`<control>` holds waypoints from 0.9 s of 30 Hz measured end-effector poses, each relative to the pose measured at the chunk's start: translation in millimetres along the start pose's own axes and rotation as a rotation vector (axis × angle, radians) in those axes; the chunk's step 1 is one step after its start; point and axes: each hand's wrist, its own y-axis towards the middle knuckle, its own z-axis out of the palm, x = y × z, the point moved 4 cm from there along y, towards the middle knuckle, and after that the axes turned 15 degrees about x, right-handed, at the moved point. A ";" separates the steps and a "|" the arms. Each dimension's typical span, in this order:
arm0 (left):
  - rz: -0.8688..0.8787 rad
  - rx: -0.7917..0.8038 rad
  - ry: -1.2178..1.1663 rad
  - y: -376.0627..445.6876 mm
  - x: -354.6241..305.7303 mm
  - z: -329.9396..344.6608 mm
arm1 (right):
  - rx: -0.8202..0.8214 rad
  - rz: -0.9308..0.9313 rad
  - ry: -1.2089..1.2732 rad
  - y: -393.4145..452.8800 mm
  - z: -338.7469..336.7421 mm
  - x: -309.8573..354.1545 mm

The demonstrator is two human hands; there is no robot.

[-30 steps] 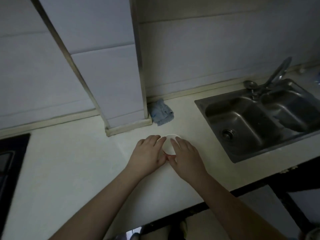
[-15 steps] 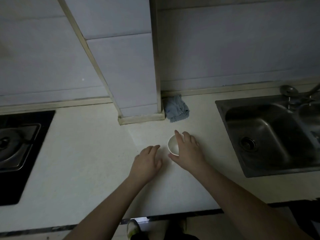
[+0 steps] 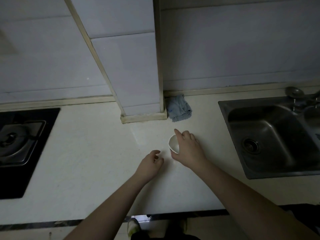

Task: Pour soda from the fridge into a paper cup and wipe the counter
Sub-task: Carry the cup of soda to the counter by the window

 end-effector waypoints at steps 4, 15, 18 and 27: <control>-0.021 0.021 -0.034 2.3 1.5 6.6 | 0.001 0.015 -0.014 -2.5 -3.2 0.3; -0.168 0.142 -0.945 5.4 -1.5 27.7 | -0.043 -0.055 -0.035 -23.1 -29.6 13.2; -0.112 0.193 -1.192 6.7 -9.9 29.6 | -0.064 -0.094 -0.019 -30.1 -41.3 19.3; -0.054 0.198 -1.258 2.2 -27.3 24.2 | -0.088 -0.171 0.075 -42.5 -58.1 23.0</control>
